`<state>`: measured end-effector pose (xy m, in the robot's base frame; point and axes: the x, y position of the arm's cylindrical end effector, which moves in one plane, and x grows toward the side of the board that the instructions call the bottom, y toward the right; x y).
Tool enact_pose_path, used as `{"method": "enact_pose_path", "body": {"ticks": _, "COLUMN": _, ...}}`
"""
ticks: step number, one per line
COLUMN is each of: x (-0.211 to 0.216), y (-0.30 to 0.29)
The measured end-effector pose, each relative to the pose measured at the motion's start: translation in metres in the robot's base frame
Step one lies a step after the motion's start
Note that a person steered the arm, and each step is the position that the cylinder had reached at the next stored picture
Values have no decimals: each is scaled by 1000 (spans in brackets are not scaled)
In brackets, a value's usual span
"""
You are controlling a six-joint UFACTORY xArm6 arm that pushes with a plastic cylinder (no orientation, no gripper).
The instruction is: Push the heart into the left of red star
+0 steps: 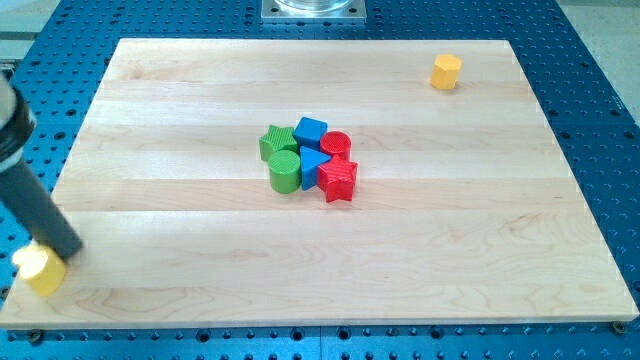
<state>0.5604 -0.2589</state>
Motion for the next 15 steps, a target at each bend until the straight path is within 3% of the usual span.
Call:
{"method": "enact_pose_path", "body": {"ticks": 1, "x": 4, "y": 11}}
{"method": "enact_pose_path", "body": {"ticks": 2, "x": -23, "y": -17}}
{"method": "enact_pose_path", "body": {"ticks": 4, "x": -20, "y": -46}}
{"method": "enact_pose_path", "body": {"ticks": 7, "x": 56, "y": -43}}
{"method": "enact_pose_path", "body": {"ticks": 8, "x": 43, "y": 5}}
{"method": "enact_pose_path", "body": {"ticks": 9, "x": -3, "y": 58}}
{"method": "enact_pose_path", "body": {"ticks": 10, "x": 33, "y": 43}}
{"method": "enact_pose_path", "body": {"ticks": 13, "x": -42, "y": 37}}
{"method": "enact_pose_path", "body": {"ticks": 15, "x": -47, "y": 163}}
